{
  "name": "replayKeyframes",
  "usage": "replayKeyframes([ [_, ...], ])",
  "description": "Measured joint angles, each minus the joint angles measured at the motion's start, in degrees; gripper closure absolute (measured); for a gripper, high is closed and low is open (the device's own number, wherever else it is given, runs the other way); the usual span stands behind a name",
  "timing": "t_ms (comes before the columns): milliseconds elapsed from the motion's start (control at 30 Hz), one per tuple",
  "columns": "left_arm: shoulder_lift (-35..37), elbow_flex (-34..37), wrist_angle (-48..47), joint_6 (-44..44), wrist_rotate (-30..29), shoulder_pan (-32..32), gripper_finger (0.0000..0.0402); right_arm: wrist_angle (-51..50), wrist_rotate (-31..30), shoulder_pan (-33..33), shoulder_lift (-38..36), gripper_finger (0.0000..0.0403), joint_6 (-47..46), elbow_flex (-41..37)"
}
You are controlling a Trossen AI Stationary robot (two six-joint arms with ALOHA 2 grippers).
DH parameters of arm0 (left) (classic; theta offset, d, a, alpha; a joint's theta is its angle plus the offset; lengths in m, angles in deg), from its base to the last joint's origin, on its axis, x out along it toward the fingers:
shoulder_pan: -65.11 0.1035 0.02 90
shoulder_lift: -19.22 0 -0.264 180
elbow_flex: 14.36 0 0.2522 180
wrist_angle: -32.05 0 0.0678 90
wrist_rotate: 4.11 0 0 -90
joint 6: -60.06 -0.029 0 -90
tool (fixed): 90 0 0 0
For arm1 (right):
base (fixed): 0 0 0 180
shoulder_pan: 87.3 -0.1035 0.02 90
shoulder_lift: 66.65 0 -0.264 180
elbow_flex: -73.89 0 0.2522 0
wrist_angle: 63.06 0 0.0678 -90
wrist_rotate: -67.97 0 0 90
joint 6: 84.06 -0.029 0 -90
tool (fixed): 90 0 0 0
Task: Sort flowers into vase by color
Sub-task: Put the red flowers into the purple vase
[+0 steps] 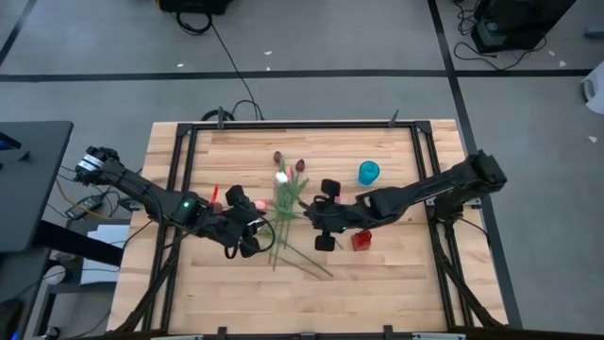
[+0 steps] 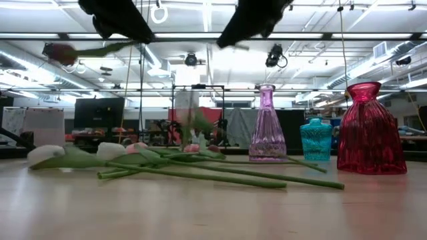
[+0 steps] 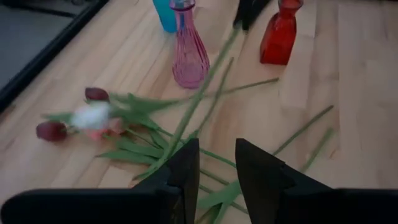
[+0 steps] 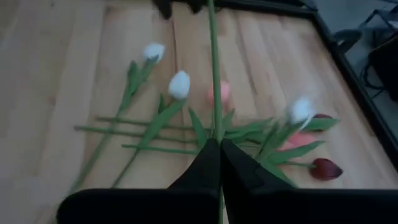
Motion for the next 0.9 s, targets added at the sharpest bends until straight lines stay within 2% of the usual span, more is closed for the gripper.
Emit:
replayKeyframes([
  [167,1.7,0.0,2.7,-2.2,-4.8,-2.3,0.0292,-3.7,-3.5,0.6,-2.8,0.0393,-2.5,0.0],
  [300,2.8,0.0,5.8,-3.7,-5.6,-4.5,0.0291,-3.4,-7.2,0.8,-4.8,0.0393,-2.9,0.0],
  [500,1.7,0.0,8.7,-5.4,-7.3,-6.9,0.0291,-3.8,-6.7,0.2,-9.7,0.0393,-3.7,-1.8],
  [733,-2.5,0.0,12.8,-5.6,-12.6,-5.7,0.0291,12.6,-2.5,-0.2,-17.7,0.0393,-2.9,-14.0],
  [900,-6.5,0.0,23.7,-10.7,-9.0,-3.2,0.0291,32.5,-1.2,-0.2,-21.5,0.0393,-1.4,-26.0],
])
